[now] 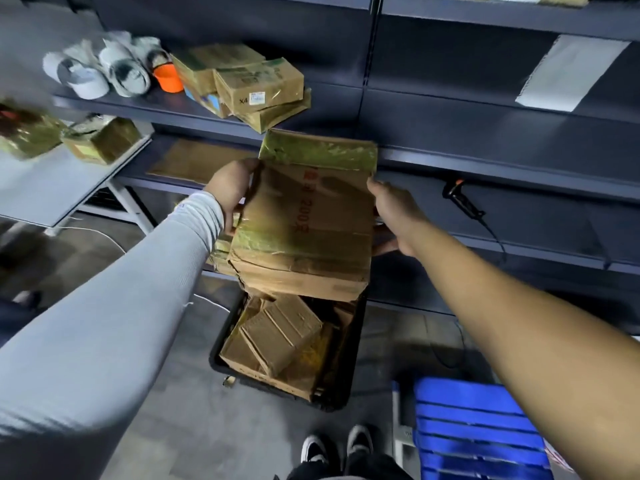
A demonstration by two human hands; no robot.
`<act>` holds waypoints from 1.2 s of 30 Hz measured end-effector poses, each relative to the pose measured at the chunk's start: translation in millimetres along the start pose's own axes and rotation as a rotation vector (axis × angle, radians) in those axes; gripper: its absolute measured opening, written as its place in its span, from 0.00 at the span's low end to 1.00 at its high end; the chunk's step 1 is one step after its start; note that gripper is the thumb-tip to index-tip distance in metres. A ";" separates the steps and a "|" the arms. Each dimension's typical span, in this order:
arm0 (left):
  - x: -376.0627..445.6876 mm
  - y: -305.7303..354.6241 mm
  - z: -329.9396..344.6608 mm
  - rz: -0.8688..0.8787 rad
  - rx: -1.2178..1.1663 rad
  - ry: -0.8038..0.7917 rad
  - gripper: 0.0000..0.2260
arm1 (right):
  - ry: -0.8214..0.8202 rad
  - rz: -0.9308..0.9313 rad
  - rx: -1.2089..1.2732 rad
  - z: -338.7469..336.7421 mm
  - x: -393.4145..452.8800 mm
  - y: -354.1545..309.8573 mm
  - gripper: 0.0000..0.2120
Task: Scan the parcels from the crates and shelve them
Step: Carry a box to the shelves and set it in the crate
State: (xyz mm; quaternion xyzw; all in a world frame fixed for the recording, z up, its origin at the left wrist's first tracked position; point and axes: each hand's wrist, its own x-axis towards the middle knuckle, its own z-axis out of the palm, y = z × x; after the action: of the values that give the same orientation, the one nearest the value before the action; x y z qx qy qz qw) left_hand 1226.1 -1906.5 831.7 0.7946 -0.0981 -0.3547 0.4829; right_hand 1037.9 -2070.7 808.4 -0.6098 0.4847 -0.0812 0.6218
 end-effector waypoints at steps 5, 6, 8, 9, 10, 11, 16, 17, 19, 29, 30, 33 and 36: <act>33.8 9.7 1.2 -0.059 0.056 0.047 0.18 | -0.033 -0.023 0.005 14.4 23.2 -8.0 0.09; 38.7 10.8 1.9 -0.064 0.076 0.052 0.21 | -0.039 -0.030 -0.003 17.1 27.4 -8.5 0.11; 48.7 9.2 2.1 -0.014 0.139 0.108 0.22 | -0.048 -0.030 -0.032 22.3 35.1 -6.7 0.20; 54.6 6.5 2.6 0.016 0.170 0.132 0.22 | -0.050 -0.032 -0.049 24.6 38.6 -5.1 0.23; 58.7 4.1 1.9 0.036 0.212 0.142 0.21 | -0.053 -0.032 -0.062 26.5 42.7 -3.0 0.26; 66.6 -0.7 1.5 0.021 0.226 0.147 0.21 | -0.056 -0.031 -0.072 28.3 46.6 -0.6 0.28; 84.9 -19.6 12.0 0.003 0.255 0.135 0.23 | -0.035 -0.073 -0.142 34.5 59.4 12.1 0.31; 84.2 -20.2 15.7 -0.005 0.250 0.138 0.24 | -0.023 -0.091 -0.161 35.9 61.4 14.2 0.30; 87.6 -23.1 20.1 -0.012 0.245 0.171 0.24 | -0.002 -0.127 -0.194 38.5 65.6 18.3 0.26; 84.2 -39.4 24.6 0.087 0.457 0.110 0.35 | -0.004 -0.177 -0.236 36.1 65.6 25.5 0.26; 84.6 -42.8 27.3 0.081 0.542 0.123 0.35 | -0.002 -0.193 -0.263 36.5 64.9 26.5 0.28; 73.9 -47.5 39.1 0.118 0.764 0.137 0.34 | -0.015 -0.250 -0.385 38.4 61.8 28.6 0.34; 60.7 -52.3 50.3 0.118 0.912 0.138 0.31 | -0.044 -0.277 -0.493 42.0 60.3 33.1 0.36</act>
State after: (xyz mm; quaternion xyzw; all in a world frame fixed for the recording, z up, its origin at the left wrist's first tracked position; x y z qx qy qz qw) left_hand 1227.5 -1945.0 745.2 0.9406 -0.2569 -0.1933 0.1089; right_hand 1082.4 -2075.8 741.3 -0.8045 0.3882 -0.0318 0.4483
